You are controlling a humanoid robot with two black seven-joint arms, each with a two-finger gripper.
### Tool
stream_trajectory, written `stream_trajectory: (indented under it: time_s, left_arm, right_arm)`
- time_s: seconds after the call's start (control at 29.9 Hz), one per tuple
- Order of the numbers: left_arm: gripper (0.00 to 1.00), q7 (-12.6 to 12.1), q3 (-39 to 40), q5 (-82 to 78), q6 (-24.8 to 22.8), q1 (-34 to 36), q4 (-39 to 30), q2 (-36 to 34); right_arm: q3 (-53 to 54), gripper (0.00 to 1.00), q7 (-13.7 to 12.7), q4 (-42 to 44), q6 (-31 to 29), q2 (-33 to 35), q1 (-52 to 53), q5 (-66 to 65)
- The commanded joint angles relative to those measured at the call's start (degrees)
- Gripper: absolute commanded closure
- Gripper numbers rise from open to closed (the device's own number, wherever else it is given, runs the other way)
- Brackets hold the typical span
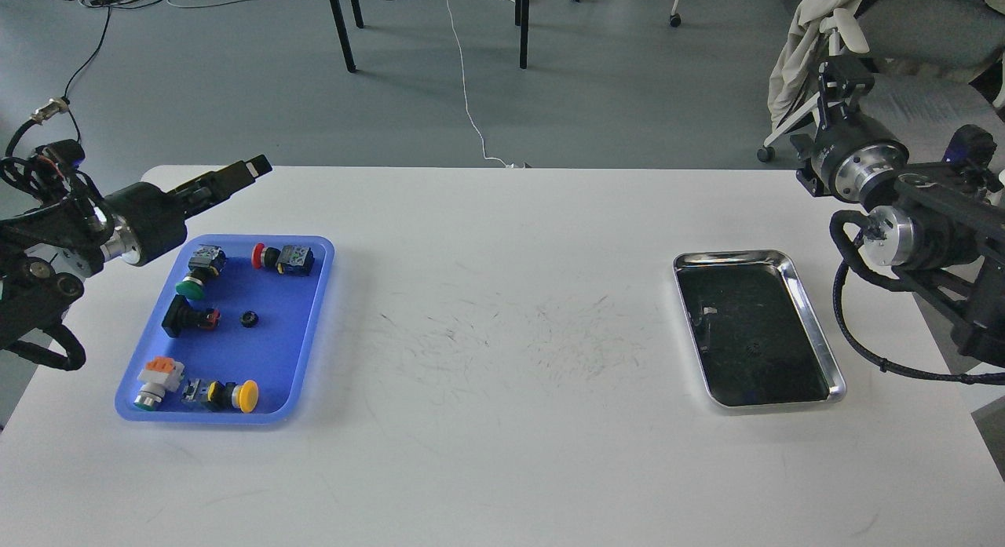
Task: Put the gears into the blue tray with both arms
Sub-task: 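Lift the left gripper up and away from the blue tray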
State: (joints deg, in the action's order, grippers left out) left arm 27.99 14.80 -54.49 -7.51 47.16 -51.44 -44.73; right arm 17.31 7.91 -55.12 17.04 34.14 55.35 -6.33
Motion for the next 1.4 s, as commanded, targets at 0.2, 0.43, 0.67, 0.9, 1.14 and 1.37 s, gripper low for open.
stream_trajectory:
  time_s: [0.2,0.43,0.67,0.9,1.14,1.37]
  left_arm:
    - [0.29,0.01,0.85,13.96,-3.12,1.96,-2.25,0.16]
    - [0.27,0.01,4.7,25.55,-7.43,2.76,-6.55,-0.45]
    - [0.19,0.01,6.65,28.82,-6.38,2.85,-5.69,1.83]
    - [0.02,0.01,6.48,29.62,-1.1,1.88,-4.81,4.11]
    - [0.03,0.01,6.03,31.9,-5.48,2.05,-0.51,5.79]
    - [0.01,-3.98,6.56,34.53,-7.77,1.88,2.14,6.32]
  right_arm:
    - [-0.08,0.01,-0.09,-1.3,0.19,1.02,-0.15,0.0]
    - [-0.17,0.01,-0.09,-2.88,-0.07,2.86,-0.15,0.0]
    - [-0.25,0.01,-0.09,-5.52,-0.07,5.41,-0.15,0.0]
    - [-0.34,0.01,-0.09,-6.93,-0.07,6.47,-1.03,0.0]
    - [-0.34,0.01,-0.09,-7.89,-0.16,7.26,-1.3,-0.26]
    - [-2.71,0.01,-0.09,-9.91,-0.16,8.49,-1.12,-1.84]
